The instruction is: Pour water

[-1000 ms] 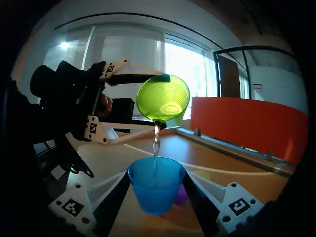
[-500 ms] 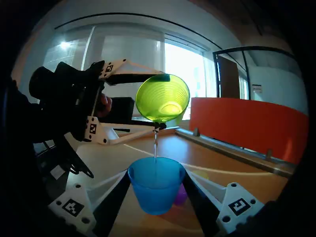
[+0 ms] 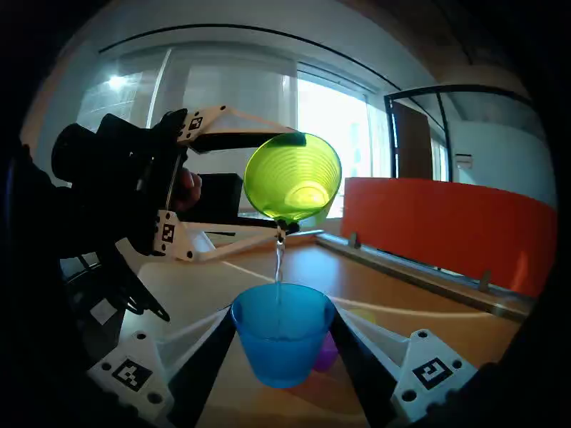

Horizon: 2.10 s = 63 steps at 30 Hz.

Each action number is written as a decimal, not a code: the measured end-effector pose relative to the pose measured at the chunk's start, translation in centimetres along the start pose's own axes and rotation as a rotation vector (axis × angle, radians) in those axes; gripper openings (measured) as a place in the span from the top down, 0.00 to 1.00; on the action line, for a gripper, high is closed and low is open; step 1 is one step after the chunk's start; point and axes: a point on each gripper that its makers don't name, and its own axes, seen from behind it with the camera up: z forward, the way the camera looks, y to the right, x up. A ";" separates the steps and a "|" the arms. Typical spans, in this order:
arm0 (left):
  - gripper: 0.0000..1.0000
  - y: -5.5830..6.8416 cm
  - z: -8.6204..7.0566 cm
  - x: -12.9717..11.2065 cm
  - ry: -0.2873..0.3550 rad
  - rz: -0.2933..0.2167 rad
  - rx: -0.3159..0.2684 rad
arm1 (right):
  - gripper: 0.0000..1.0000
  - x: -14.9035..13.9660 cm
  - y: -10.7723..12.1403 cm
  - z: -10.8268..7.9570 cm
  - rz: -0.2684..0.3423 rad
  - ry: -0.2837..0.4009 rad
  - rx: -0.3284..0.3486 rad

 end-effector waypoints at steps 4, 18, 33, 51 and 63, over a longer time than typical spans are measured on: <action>0.13 0.0 0.0 0.0 -0.001 0.009 -0.001 | 0.09 0.0 0.0 0.0 -0.001 0.001 0.001; 0.13 0.3 -0.1 0.1 -0.001 0.042 0.000 | 0.09 0.1 -0.1 0.1 -0.002 0.002 0.001; 0.13 -0.2 -0.2 0.1 -0.002 0.093 0.006 | 0.09 0.3 -0.2 0.2 -0.003 0.007 0.002; 0.13 -0.6 0.1 0.2 0.001 0.129 0.006 | 0.09 0.2 -0.1 0.2 -0.001 0.011 -0.003; 0.13 -0.6 0.3 0.3 0.004 0.159 0.011 | 0.09 0.3 0.0 0.2 0.002 0.014 -0.002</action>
